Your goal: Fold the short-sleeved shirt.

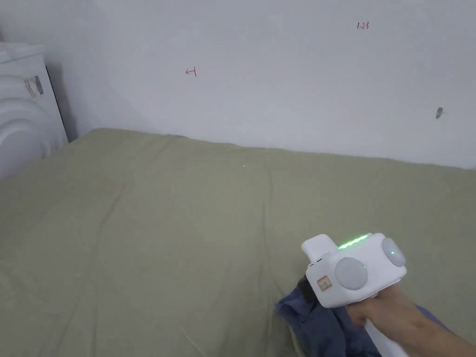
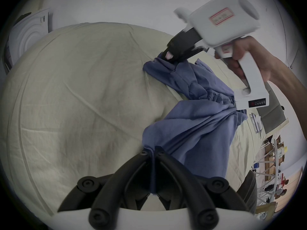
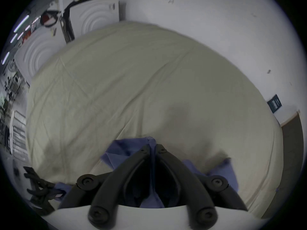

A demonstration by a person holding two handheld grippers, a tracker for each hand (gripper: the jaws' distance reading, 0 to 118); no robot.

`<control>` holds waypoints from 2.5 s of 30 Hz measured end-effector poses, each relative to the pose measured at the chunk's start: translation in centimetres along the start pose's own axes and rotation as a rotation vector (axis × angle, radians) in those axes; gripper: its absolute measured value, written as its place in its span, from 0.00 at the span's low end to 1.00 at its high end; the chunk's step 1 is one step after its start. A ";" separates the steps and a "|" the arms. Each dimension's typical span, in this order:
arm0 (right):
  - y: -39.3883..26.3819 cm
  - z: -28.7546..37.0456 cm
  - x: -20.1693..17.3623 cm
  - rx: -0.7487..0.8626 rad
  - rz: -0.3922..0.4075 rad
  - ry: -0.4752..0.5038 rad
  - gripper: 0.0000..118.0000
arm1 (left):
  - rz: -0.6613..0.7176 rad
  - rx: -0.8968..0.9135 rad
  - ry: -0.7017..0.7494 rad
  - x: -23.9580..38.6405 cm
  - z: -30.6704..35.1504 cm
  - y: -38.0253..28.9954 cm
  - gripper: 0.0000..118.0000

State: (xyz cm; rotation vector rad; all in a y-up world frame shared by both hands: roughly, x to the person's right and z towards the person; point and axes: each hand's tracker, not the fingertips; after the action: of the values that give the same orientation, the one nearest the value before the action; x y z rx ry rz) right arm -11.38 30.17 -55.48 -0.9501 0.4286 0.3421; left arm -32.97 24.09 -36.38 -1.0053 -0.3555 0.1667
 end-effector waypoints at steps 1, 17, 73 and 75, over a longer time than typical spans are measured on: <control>0.2 1.1 1.2 0.009 -0.027 0.007 0.03 | 0.001 0.012 0.010 0.2 0.9 0.4 0.01; -11.0 35.0 17.3 0.394 -0.399 -0.332 0.03 | -0.134 0.352 0.333 2.9 17.0 11.7 0.01; 8.1 44.2 28.8 0.621 -0.423 -0.550 0.03 | -0.203 0.648 0.689 8.6 23.5 44.9 0.01; 9.5 43.9 29.6 0.610 -0.413 -0.580 0.03 | -0.184 0.659 0.685 8.7 22.6 46.2 0.01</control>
State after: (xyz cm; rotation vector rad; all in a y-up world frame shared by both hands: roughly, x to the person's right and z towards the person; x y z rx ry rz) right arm 18.57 74.81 -54.45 -0.2961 -0.1987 0.0838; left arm -31.99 69.14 -62.77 -0.3294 0.2329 -0.2209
